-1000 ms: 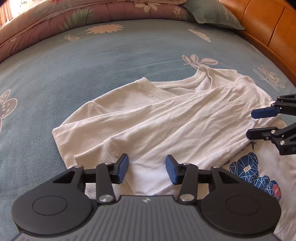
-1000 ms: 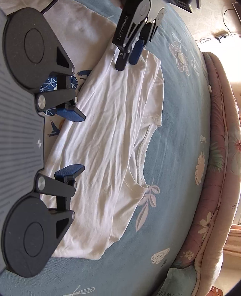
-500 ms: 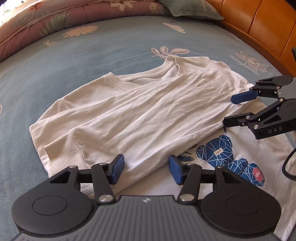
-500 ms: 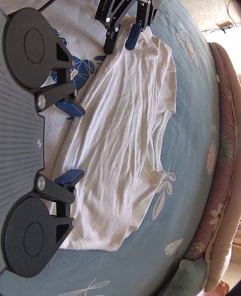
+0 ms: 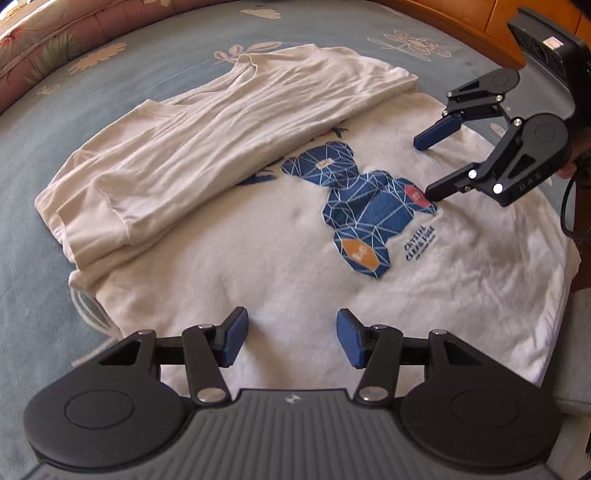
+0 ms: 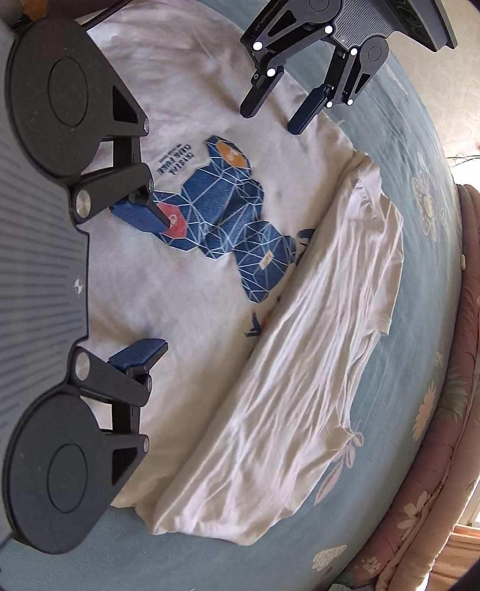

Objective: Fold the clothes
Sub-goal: 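Withdraw both open tools from the folded white shirt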

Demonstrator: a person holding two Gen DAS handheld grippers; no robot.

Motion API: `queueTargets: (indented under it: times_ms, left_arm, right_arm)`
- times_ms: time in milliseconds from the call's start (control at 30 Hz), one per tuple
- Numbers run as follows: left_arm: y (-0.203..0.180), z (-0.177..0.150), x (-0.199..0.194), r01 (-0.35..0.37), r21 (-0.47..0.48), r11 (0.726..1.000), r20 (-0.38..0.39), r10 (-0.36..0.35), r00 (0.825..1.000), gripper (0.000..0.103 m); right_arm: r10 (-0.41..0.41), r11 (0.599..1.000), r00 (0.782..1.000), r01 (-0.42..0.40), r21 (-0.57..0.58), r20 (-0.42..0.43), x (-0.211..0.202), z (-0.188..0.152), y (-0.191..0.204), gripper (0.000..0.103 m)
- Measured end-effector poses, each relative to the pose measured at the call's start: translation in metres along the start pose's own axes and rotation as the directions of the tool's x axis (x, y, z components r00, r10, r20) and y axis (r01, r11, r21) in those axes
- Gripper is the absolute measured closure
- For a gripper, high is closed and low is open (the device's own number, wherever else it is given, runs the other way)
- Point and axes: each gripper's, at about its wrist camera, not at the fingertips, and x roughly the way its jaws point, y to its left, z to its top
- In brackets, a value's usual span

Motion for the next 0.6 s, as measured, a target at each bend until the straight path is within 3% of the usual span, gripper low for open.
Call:
queueTargets:
  times_ms: [233,367,600]
  left_arm:
    - [-0.003,-0.010,0.000,0.000,-0.045,0.999,0.048,0.002,0.999,0.036]
    - [-0.007,-0.014,0.000,-0.007,-0.032,0.999,0.069,0.010,0.998,0.034]
    - [-0.017,-0.015,0.003,-0.047,-0.058,0.997,0.088,0.052,0.995,0.027]
  right_arm:
    - [-0.061,0.998,0.998,0.060,0.036,0.014,-0.001,-0.015,0.006,0.014]
    - [-0.091,0.993,0.996,0.089,0.076,0.015,0.003,-0.018,0.003,0.001]
    - [-0.116,0.989,0.992,0.110,0.102,0.057,0.003,-0.025,0.004,0.000]
